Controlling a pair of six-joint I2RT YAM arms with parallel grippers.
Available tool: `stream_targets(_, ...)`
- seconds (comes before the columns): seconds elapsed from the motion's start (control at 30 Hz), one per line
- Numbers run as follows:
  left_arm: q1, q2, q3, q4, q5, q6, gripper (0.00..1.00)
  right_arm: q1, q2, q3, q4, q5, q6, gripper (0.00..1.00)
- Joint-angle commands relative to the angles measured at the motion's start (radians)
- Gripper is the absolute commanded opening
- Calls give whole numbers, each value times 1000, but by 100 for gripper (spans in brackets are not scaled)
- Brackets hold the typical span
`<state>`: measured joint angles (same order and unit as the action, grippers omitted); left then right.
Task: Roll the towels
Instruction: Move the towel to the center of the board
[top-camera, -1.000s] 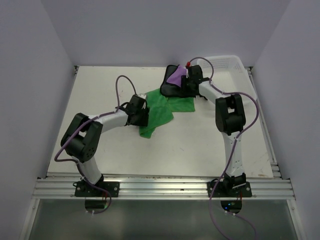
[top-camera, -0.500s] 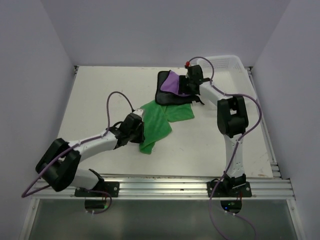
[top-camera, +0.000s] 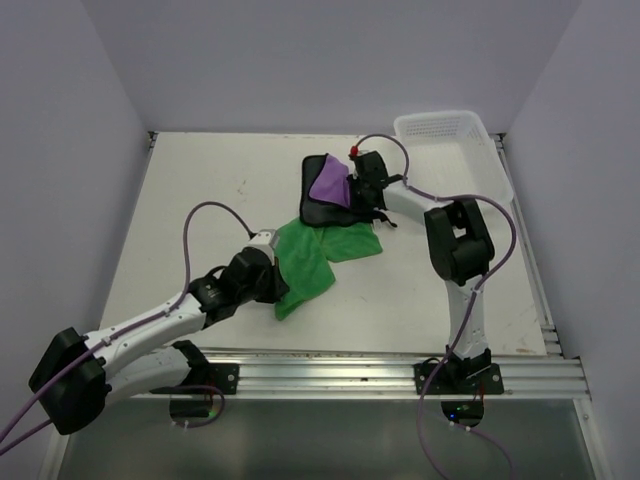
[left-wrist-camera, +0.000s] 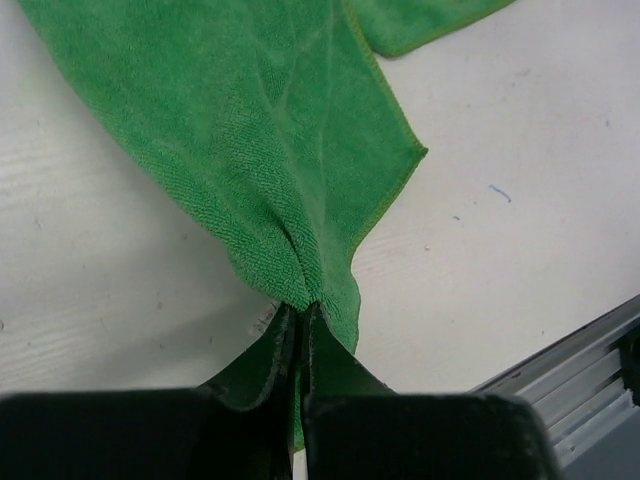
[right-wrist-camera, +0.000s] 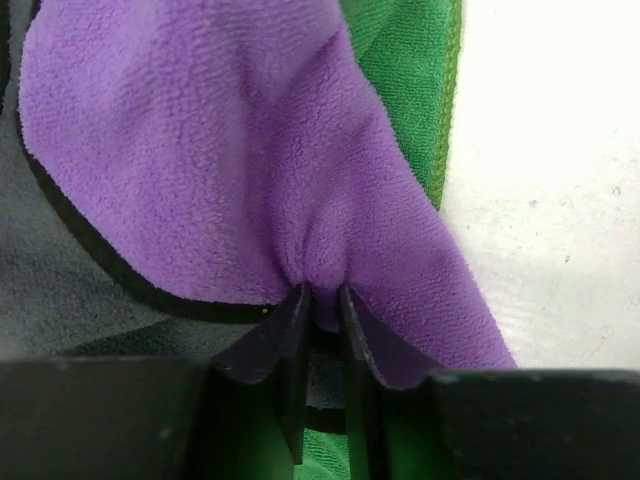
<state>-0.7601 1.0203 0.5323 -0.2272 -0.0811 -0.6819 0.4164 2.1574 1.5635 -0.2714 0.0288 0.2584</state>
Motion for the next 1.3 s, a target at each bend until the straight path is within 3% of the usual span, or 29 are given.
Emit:
stream_targets(0.0, -5, -26, -14, -4, 4, -36, 0, 5, -76, -39, 24, 46, 7, 16)
stream_targets(0.13, -8, -49, 8, -34, -5, -33, 0, 7, -117, -25, -6, 97, -1, 0)
stream_targets(0.4, -10, -112, 5, -92, -13, -59, 0, -7, -108, 194, -164, 151, -33, 0)
stream_targets(0.67, -10, -186, -29, -138, -2, -84, 0, -39, 68, 605, -307, 148, 22, 0)
stream_targets(0.9, -12, -192, -55, -123, 23, -77, 0, -50, 263, 842, -184, 178, 67, 0)
stream_targets(0.93, -12, -195, -57, -124, 18, -77, 0, -51, 289, 893, -178, 166, 73, 28)
stream_targets(1.03, -12, -200, -51, -135, 0, -76, 0, -74, 384, 1008, -198, 109, 94, 98)
stream_targets(1.1, -12, -197, -48, -136, -3, -74, 0, -87, 394, 1021, -216, 86, 97, 99)
stream_targets(1.27, -12, -148, -48, -98, 17, -77, 0, -102, 253, 825, -183, 51, 59, 94)
